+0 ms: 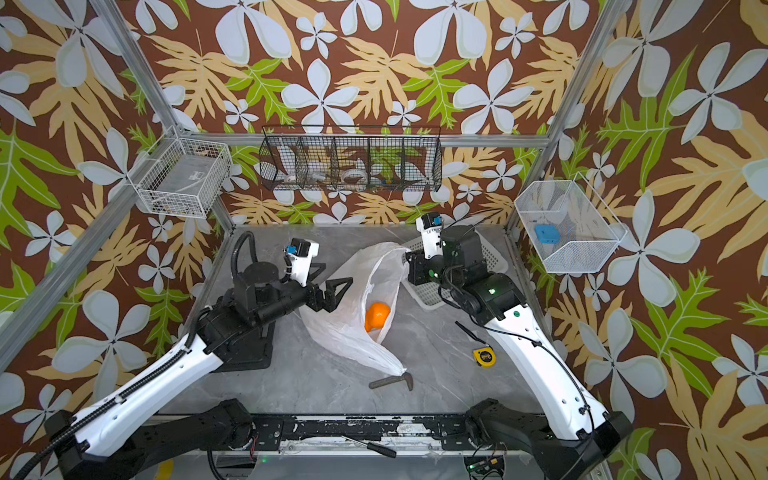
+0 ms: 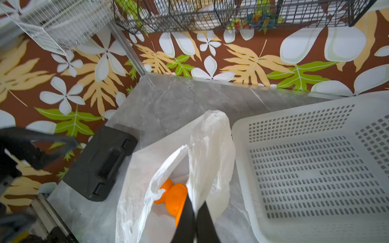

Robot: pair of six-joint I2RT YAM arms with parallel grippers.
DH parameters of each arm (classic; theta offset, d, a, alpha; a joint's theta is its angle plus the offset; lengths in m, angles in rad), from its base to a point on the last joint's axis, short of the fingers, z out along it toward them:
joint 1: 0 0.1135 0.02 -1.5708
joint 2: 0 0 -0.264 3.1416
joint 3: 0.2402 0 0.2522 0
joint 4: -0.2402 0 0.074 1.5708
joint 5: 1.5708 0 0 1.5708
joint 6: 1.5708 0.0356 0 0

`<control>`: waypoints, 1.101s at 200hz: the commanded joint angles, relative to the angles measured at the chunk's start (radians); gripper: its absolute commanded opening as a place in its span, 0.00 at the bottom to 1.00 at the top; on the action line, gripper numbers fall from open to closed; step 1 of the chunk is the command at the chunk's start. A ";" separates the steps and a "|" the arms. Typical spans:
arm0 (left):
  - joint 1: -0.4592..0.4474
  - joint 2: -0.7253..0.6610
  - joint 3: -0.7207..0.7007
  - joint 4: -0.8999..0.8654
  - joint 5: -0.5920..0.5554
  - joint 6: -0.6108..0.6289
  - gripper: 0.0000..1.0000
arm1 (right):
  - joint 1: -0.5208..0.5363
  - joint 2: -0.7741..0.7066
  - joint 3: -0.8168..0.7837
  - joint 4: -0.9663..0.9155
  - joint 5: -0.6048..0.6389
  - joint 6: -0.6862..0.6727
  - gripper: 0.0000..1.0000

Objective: Place the oranges into plastic bags & tie knots
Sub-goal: Adjust the plastic bag at the center of the board.

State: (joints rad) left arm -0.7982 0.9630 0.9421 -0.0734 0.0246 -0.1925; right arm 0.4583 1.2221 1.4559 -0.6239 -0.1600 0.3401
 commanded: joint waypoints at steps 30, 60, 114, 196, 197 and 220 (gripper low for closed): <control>-0.377 -0.194 -0.313 0.331 -0.204 0.435 1.00 | 0.000 0.080 0.122 -0.131 0.083 0.028 0.00; -0.568 -0.092 -0.334 0.366 -0.416 0.495 1.00 | -0.001 0.127 0.146 -0.131 0.079 0.031 0.00; -0.693 0.197 -0.292 0.582 -0.682 0.577 1.00 | -0.003 0.149 0.146 -0.114 0.061 0.052 0.00; -0.739 0.630 -0.143 0.671 -0.783 0.711 0.99 | -0.002 0.156 0.135 -0.106 0.030 0.050 0.00; -0.739 0.635 -0.141 0.671 -0.786 0.716 0.99 | -0.002 0.156 0.134 -0.106 0.030 0.050 0.00; -0.740 0.746 -0.095 0.685 -0.820 0.783 0.98 | -0.002 0.150 0.122 -0.100 0.025 0.053 0.00</control>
State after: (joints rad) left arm -1.5345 1.6333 0.8116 0.5552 -0.7353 0.5144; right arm 0.4564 1.3762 1.5845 -0.7425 -0.1280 0.3885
